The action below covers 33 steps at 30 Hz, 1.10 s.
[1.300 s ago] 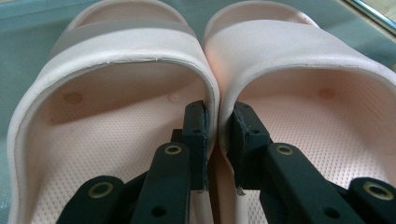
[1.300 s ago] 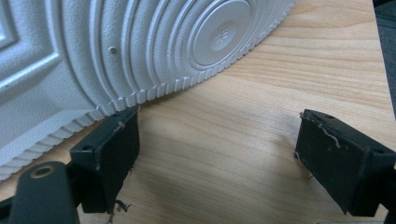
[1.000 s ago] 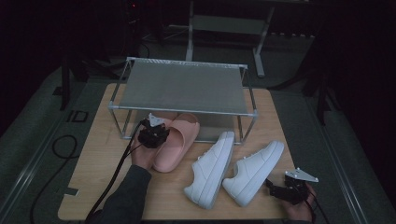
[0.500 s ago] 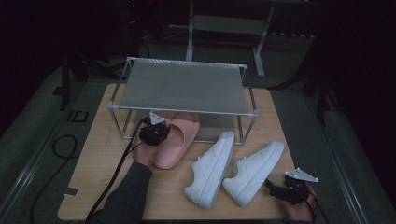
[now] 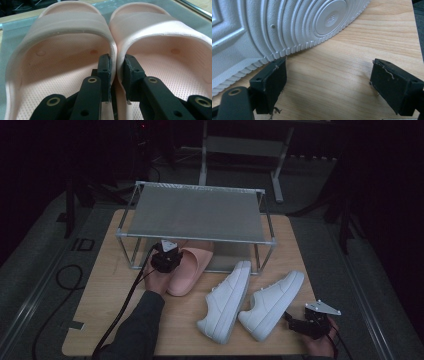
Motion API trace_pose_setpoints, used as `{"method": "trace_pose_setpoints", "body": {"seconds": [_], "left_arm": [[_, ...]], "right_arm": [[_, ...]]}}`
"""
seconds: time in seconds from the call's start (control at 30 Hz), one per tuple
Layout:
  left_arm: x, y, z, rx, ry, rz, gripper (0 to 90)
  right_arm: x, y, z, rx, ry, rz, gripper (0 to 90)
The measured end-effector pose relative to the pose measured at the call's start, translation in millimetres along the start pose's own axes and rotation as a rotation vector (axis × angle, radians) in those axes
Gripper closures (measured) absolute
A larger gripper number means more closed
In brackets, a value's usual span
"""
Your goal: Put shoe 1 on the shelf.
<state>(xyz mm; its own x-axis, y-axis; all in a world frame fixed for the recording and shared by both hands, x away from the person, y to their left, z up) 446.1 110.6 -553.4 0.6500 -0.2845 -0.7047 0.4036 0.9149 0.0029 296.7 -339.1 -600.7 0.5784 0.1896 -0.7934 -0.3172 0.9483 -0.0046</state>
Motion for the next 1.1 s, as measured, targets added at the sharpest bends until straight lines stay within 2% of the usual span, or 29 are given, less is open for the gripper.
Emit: {"method": "trace_pose_setpoints", "body": {"seconds": [0.1, 0.2, 0.37, 0.4, 0.47, 0.53, 0.6, 0.63, 0.67, 0.8, 0.87, 1.03, 1.1], "left_arm": [[1.0, 0.5, -0.2, 0.000, 0.000, 0.022, 77.0], [1.4, 3.0, -0.2, -0.021, 0.002, 0.034, 77.0], [2.2, 5.5, -0.4, -0.022, 0.003, 0.067, 76.8], [2.3, 7.3, 0.3, 0.004, 0.003, 0.063, 76.5], [2.5, 7.7, 0.1, 0.005, 0.004, 0.064, 75.4], [2.3, 7.6, 0.4, 0.010, -0.001, 0.067, 73.0], [2.2, 7.4, 0.4, 0.014, 0.001, 0.071, 66.6], [2.0, 6.1, -0.8, -0.013, 0.003, 0.079, 62.9], [1.2, 6.3, -1.0, -0.014, 0.003, 0.077, 60.7], [-4.1, 7.1, -1.7, 0.002, 0.009, 0.094, 54.4], [-8.3, 6.0, -1.7, 0.005, -0.008, 0.091, 53.5], [-11.0, 4.4, -4.3, 0.002, 0.004, 0.063, 50.3], [-13.0, 4.5, -6.0, 0.017, 0.001, 0.066, 50.4]], "right_arm": [[0.0, 0.0, 0.0, 0.000, 0.000, 0.000, 13.4], [0.0, 0.0, 0.0, 0.000, 0.000, 0.000, 13.4], [0.0, 0.0, 0.0, 0.000, 0.000, 0.000, 13.4], [0.0, 0.0, 0.0, 0.000, 0.000, 0.000, 13.4], [0.0, 0.0, 0.0, 0.000, 0.000, 0.000, 13.4], [0.0, 0.0, 0.0, 0.000, 0.000, 0.000, 13.4], [-0.1, 0.1, -0.1, 0.000, 0.000, 0.000, 13.4], [-0.1, 0.1, -0.1, -0.001, 0.000, 0.000, 13.4], [-0.1, 0.1, -0.2, 0.000, 0.000, 0.001, 13.4], [-0.1, 0.1, -0.2, -0.002, 0.000, 0.001, 13.4], [-0.1, 0.1, -0.2, -0.002, 0.000, 0.001, 13.4], [-0.2, 0.2, -0.3, -0.002, 0.001, 0.001, 13.4], [-0.3, 0.3, -0.4, -0.002, 0.001, 0.002, 13.4]]}}
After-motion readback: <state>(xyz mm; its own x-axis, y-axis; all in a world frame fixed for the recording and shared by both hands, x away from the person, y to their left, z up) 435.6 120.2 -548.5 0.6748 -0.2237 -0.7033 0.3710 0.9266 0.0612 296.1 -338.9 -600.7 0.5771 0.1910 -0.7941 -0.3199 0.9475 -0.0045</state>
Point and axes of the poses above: each handheld gripper's, and its own axes: x roughly forward along the jaws, z roughly out of its top, y roughly to its left, the point moved 6 cm from there along x, roughly forward along the jaws, and after that the axes turned 9 degrees about y, right-handed, at the moved point
